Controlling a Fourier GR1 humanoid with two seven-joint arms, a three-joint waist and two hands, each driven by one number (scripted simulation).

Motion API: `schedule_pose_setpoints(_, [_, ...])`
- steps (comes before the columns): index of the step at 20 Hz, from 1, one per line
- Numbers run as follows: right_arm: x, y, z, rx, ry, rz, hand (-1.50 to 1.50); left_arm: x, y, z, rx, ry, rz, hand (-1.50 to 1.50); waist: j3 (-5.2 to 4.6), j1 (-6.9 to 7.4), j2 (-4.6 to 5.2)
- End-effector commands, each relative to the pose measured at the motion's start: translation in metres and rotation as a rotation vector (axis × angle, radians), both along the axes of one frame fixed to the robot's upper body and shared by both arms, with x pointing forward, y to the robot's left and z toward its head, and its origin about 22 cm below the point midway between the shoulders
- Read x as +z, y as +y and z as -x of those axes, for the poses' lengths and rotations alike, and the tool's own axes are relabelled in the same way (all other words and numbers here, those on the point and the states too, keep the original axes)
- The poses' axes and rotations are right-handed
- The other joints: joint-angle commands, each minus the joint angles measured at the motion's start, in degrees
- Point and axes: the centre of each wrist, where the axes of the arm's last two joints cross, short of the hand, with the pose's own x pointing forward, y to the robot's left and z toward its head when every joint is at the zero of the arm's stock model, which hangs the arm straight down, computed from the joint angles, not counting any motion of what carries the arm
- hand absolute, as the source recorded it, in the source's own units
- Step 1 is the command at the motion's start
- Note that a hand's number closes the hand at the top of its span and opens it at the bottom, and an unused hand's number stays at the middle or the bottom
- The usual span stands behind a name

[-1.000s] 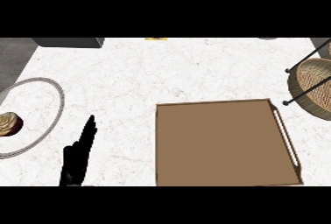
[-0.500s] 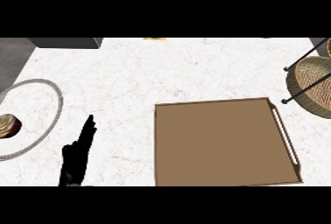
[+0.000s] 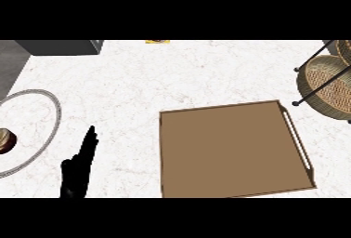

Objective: Pick the eggplant from the tray and place it in the tiered basket

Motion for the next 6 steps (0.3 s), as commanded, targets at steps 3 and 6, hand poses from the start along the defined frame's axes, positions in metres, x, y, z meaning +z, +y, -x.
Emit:
schedule_pose_setpoints(3, [0.003,-0.014,0.048,0.050,0.031,0.003,-1.50,0.000,-0.001,0.001,0.020,0.018,0.013,0.00,0.20,-1.96,-0.22])
schedule_pose_setpoints(6, [-0.011,-0.016,0.056,0.083,0.014,-0.007,-1.50,-0.002,0.013,0.005,0.036,0.017,0.013,0.00,0.33,-2.42,-0.31])
